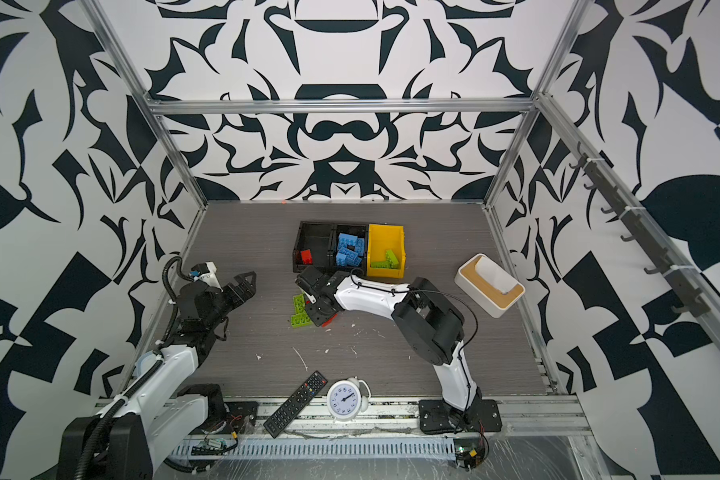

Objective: Sort the legos into containers by color
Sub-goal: 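Move the right gripper back over the red arch brick near the lime-green bricks, then lower the right gripper onto the red arch brick and close on it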

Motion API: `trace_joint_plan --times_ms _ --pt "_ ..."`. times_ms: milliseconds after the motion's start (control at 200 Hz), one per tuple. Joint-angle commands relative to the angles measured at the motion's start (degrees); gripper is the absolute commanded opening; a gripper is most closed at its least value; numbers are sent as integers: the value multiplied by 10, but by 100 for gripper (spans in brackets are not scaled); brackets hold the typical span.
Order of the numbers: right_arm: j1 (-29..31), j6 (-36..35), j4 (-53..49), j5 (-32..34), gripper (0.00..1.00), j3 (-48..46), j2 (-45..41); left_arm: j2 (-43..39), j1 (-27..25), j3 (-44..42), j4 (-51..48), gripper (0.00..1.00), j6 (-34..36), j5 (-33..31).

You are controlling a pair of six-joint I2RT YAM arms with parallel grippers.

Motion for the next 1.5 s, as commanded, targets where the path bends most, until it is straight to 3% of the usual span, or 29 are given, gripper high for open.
trace_joint_plan --times_ms 0,340,745,1115,1495 --pt "-3 -6 -1 15 46 16 4 -4 2 9 -3 99 -1 0" --pt "-2 -8 -9 17 48 33 26 4 2 11 -1 99 -1 3" --pt "-2 -5 -6 11 31 -9 -25 3 2 10 -1 99 -1 3" --pt "-3 -9 1 -100 26 -48 -96 -1 2 10 -3 99 -1 3" --pt "-33 -16 -4 -121 25 -46 -167 0 2 12 -2 99 -2 4"
